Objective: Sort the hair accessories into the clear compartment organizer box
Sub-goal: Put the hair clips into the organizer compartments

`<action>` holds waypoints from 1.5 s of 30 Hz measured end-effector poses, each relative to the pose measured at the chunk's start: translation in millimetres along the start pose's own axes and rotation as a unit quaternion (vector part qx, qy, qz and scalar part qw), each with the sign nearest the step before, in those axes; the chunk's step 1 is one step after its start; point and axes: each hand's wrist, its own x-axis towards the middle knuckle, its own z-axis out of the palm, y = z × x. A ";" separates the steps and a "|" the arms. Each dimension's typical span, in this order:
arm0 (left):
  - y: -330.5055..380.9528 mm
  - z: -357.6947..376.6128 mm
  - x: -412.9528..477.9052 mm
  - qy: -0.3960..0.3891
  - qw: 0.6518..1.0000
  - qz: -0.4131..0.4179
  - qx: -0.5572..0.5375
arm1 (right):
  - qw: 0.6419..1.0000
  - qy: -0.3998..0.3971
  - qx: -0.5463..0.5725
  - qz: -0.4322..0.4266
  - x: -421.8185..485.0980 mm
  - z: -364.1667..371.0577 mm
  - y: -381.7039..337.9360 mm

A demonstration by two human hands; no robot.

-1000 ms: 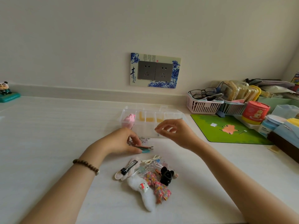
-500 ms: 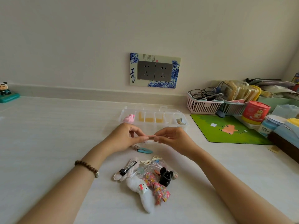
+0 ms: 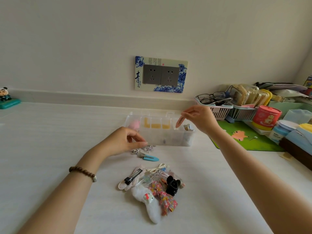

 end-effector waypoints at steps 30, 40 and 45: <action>-5.3 15.9 7.7 0.013 1.000 0.015 -0.018 | 0.969 -0.186 0.159 0.024 -70.0 51.4 -22.2; -0.4 19.6 7.3 0.031 0.994 0.040 -0.099 | 0.980 0.122 0.152 0.029 -17.3 -0.3 -6.3; -3.6 19.1 8.8 0.032 0.995 0.042 -0.079 | 0.999 0.030 0.029 0.026 1.0 4.5 5.1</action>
